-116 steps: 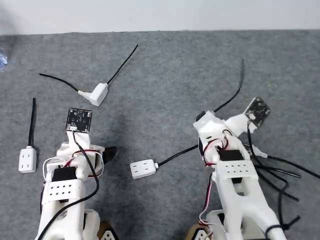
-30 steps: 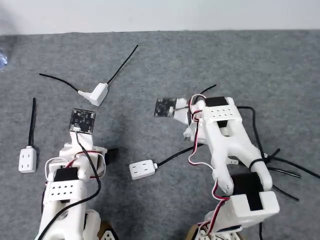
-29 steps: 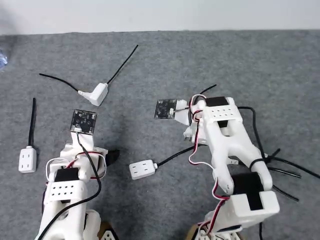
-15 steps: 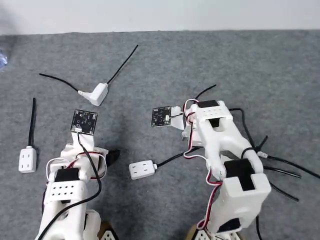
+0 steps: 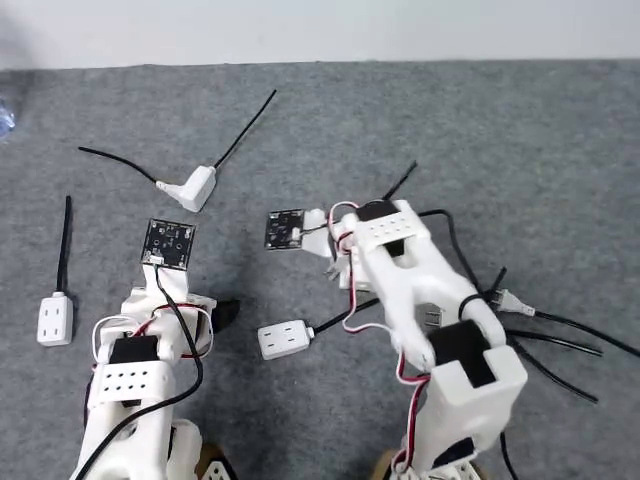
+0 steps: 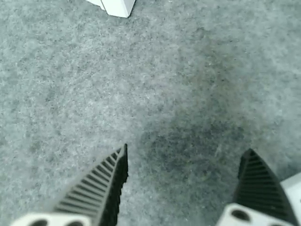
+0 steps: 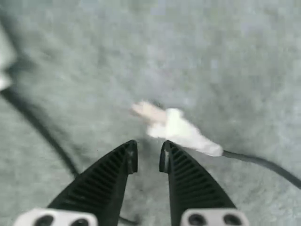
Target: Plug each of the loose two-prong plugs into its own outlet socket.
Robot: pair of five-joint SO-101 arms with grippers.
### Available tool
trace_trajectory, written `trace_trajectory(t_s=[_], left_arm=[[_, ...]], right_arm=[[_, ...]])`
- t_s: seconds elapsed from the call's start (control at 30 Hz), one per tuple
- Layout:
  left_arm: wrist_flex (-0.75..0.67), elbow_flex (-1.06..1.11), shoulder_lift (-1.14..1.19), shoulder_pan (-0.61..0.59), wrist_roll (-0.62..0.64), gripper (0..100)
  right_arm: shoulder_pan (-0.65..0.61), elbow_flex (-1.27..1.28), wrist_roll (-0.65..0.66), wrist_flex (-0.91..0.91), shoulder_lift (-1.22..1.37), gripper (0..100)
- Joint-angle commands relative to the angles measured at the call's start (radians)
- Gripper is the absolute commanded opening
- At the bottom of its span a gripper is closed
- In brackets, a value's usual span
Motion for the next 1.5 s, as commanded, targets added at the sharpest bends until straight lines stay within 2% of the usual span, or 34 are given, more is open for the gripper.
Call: trace_trajectory(t_s=[0.0, 0.13, 0.27, 0.4, 0.5, 0.6, 0.73, 0.97, 1.1, 1.27, 1.47], left_arm=[[-0.021, -0.010, -0.017, 0.005, -0.012, 35], [-0.020, -0.010, -0.017, 0.005, -0.009, 35], [-0.003, -0.008, -0.018, -0.003, -0.006, 35], [0.020, -0.010, -0.020, -0.028, -0.003, 35], [0.020, -0.030, -0.020, -0.127, 0.081, 35], [0.040, -0.042, -0.020, -0.287, 0.137, 35], [0.114, -0.050, -0.020, -0.466, 0.066, 35], [0.222, -0.050, -0.020, -0.605, -0.057, 35], [0.235, -0.050, -0.020, -0.631, -0.081, 35], [0.238, -0.048, -0.020, -0.631, -0.081, 35], [0.241, -0.048, -0.020, -0.628, -0.081, 35]], right_arm=[[-0.047, -0.055, -0.015, 0.105, -0.111, 8.7], [-0.031, -0.038, -0.017, 0.134, -0.223, 11.4], [-0.016, 0.021, -0.017, 0.041, -0.222, 19.8], [-0.007, 0.043, -0.015, -0.012, -0.188, 21.0], [-0.008, 0.031, 0.015, -0.004, -0.180, 21.2], [-0.010, -0.028, 0.107, 0.085, -0.173, 21.2], [-0.030, -0.068, 0.222, 0.176, -0.171, 21.1], [-0.038, -0.071, 0.356, 0.179, -0.145, 21.0], [-0.035, -0.120, 0.411, 0.170, -0.038, 20.9], [-0.041, -0.265, 0.411, 0.182, 0.111, 20.9], [-0.081, -0.341, 0.411, 0.236, 0.136, 20.9]])
